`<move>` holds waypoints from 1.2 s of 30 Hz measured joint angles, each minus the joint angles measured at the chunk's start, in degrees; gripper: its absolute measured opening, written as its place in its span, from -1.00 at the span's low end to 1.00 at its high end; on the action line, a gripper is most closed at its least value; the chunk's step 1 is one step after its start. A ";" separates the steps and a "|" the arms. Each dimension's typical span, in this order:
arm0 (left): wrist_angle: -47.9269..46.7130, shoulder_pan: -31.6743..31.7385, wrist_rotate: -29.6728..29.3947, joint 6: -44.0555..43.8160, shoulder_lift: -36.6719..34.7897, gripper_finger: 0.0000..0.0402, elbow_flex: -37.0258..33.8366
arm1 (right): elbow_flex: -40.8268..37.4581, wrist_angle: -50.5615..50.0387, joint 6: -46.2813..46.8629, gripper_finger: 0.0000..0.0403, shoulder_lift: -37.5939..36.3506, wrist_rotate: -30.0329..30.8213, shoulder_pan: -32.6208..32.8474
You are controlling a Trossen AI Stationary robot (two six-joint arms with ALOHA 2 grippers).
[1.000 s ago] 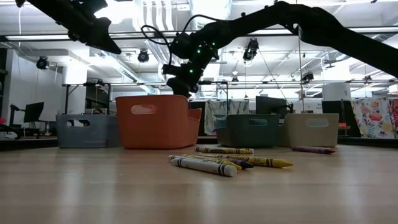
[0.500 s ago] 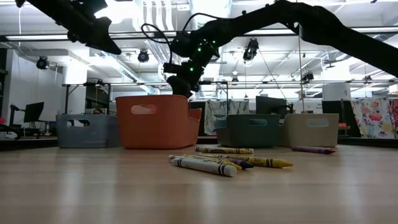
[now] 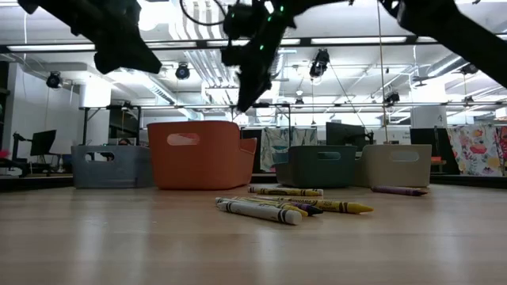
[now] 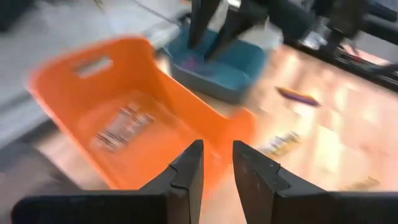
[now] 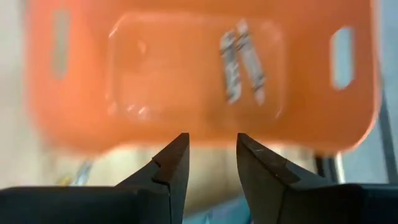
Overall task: Sort crayons
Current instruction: Put the yellow crayon into the white bin
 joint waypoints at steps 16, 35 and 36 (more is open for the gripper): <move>-1.73 -37.90 -0.18 -50.27 15.17 -0.67 0.00 | -1.08 -17.89 1.33 -0.44 -8.43 -4.91 11.65; -19.34 -61.81 4.74 -92.91 47.71 -0.80 19.33 | -19.20 -10.28 10.13 -0.43 -17.50 -4.72 24.70; -22.95 -61.81 4.93 -92.58 49.22 -0.80 21.54 | -20.06 -9.41 10.30 -0.44 -17.56 -4.71 25.18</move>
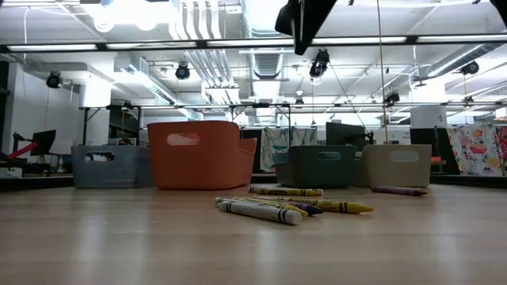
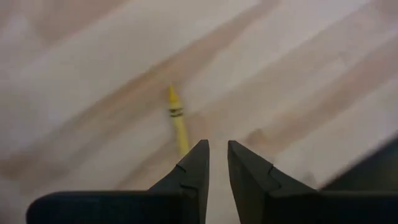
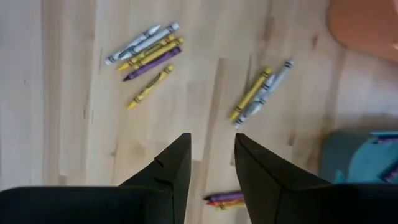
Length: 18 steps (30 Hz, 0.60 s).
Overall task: Sort crayons
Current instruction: Put the yellow crayon into the white bin
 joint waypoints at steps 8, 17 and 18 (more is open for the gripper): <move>-7.65 -0.04 2.75 0.18 8.70 -0.80 7.08 | -5.79 1.92 2.53 -0.45 -0.23 0.06 3.37; -7.70 -0.20 2.80 0.45 14.05 -0.62 8.91 | -10.93 4.00 5.99 -0.45 -0.25 0.55 5.97; -7.70 -0.28 2.80 0.66 14.69 -0.58 8.93 | -11.33 4.37 6.14 -0.45 -0.25 0.58 6.27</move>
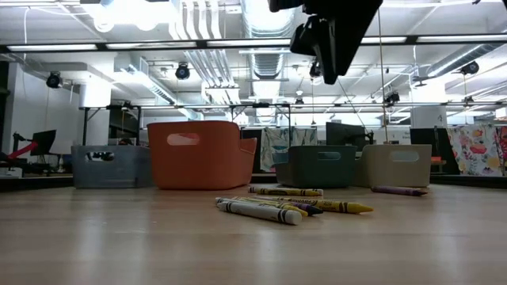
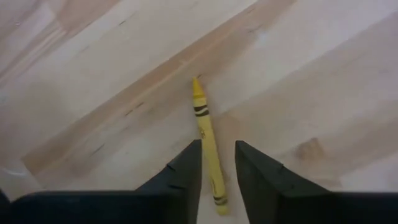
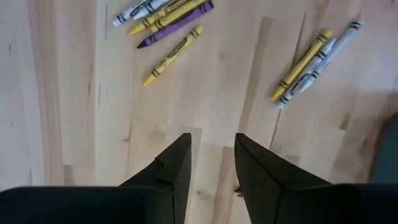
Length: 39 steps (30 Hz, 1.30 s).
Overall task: Sort crayons
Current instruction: Put the yellow crayon into the white bin
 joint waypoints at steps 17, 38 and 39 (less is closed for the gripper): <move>0.52 -0.60 -1.78 3.00 5.90 -0.70 0.79 | -2.40 3.41 3.30 -0.47 -0.02 2.66 6.69; -4.42 3.25 -23.99 27.15 -7.11 -1.00 0.22 | -12.07 22.24 6.81 -0.47 -0.72 9.10 13.31; -4.15 3.60 -26.16 29.26 -8.25 -1.00 0.22 | -12.38 22.92 7.30 -0.47 -0.76 10.07 13.46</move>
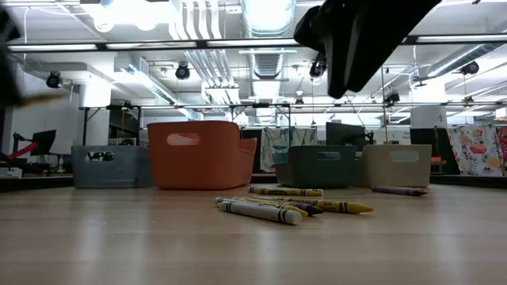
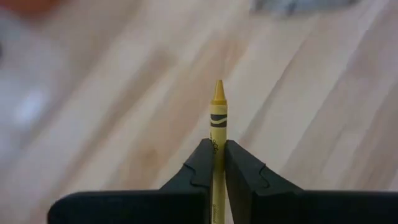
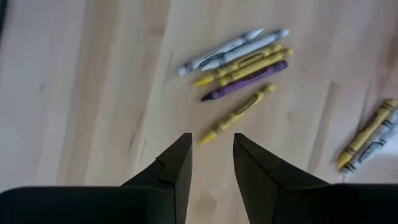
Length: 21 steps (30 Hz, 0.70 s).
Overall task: Sort crayons
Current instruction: Put the yellow crayon into the white bin
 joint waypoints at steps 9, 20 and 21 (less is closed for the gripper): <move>8.08 3.27 -17.39 31.08 -11.27 -1.00 0.00 | -3.81 11.20 1.45 -0.47 -1.16 4.81 2.56; 25.26 10.26 -19.62 68.89 -20.28 -1.00 -0.74 | -7.05 29.22 -10.46 -0.47 -2.38 9.81 2.76; 27.22 10.64 -19.63 71.58 -20.73 -1.00 -0.76 | -7.05 30.23 -11.79 -0.47 -2.55 10.67 2.71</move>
